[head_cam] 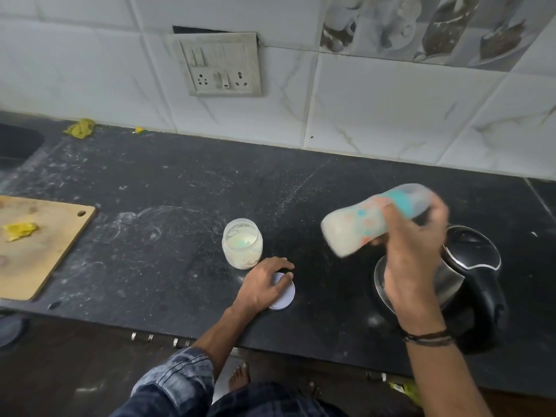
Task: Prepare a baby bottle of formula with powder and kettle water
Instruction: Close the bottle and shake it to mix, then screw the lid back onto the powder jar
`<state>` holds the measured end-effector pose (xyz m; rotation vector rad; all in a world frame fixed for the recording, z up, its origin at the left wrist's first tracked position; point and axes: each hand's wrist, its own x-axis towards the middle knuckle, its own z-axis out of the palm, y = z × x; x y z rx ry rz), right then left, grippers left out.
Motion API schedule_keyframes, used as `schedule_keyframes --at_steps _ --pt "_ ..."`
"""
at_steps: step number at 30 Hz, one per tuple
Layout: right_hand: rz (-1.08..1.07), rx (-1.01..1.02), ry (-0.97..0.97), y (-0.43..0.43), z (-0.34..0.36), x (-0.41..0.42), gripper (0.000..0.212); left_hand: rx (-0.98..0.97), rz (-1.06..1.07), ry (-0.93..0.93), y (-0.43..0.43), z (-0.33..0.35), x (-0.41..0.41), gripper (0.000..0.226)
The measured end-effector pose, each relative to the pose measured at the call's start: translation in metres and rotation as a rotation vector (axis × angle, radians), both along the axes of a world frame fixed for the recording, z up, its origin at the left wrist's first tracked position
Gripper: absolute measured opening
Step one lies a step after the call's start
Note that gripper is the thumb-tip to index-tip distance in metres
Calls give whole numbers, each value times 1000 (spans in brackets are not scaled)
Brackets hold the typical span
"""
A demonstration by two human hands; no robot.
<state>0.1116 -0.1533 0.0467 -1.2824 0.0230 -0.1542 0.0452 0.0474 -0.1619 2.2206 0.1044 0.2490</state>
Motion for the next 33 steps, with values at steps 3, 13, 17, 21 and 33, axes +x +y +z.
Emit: schedule_keyframes --at_steps 3,13,17,21,33 --pt "180 -176 2 4 -21 -4 64 -2 -11 16 1 -1 0 29" --pt "137 -744 -140 8 -82 17 74 12 -13 21 0 1 0 29" --pt "230 -889 -169 6 -109 20 77 13 -17 17 1 1 0 29" --pt "295 -951 -199 4 -128 20 80 13 -23 14 1 -2 1 29" --pt "284 -1011 -223 3 -149 15 79 2 -26 18 1 -2 1 32"
